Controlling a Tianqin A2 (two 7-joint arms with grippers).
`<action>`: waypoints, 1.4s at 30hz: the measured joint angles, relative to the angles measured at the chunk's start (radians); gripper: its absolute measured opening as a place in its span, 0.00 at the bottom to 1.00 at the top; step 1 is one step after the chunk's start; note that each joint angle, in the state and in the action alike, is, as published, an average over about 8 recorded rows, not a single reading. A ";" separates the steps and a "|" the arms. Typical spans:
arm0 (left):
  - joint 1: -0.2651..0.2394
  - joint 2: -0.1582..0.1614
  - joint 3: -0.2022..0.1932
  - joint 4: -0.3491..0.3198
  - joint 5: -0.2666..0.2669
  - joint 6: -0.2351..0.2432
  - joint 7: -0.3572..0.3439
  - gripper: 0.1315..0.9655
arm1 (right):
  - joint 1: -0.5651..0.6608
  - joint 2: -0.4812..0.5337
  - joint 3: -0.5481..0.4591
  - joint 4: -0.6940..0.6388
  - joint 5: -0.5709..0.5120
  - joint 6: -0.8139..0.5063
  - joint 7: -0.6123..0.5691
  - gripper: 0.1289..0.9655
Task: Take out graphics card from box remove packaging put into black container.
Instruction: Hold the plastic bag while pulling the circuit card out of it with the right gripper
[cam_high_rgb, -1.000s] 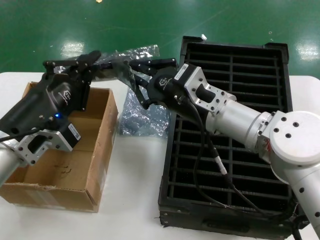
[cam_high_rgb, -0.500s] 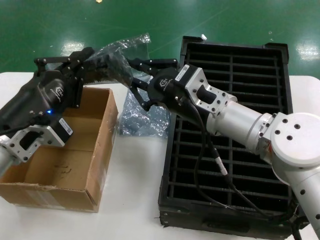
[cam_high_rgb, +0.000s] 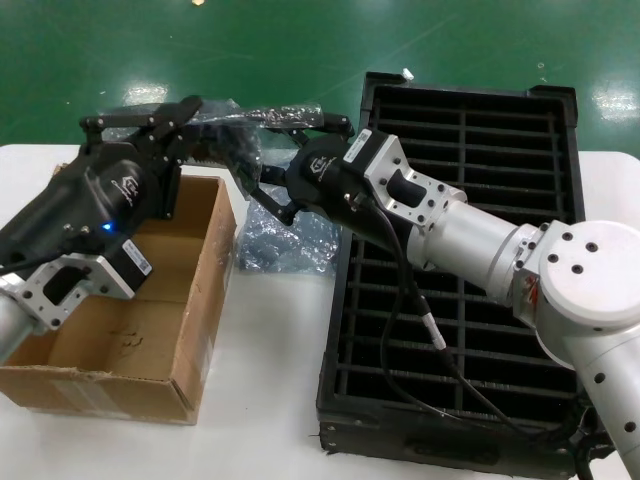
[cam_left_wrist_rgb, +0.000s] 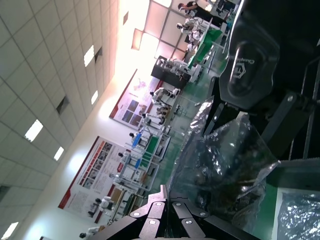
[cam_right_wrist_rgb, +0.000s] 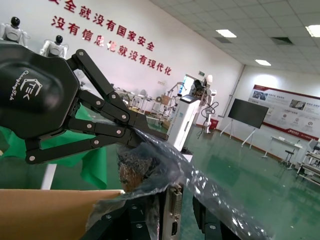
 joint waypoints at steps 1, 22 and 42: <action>0.000 0.000 0.001 -0.001 -0.001 0.002 -0.002 0.01 | 0.000 -0.001 0.001 -0.001 0.002 -0.001 -0.003 0.25; -0.019 0.020 -0.027 0.058 -0.014 0.016 0.076 0.01 | -0.005 0.001 0.018 0.000 0.010 -0.007 -0.007 0.09; -0.022 0.026 -0.049 0.066 -0.029 0.030 0.101 0.01 | 0.005 -0.010 0.029 -0.025 0.038 -0.040 -0.031 0.22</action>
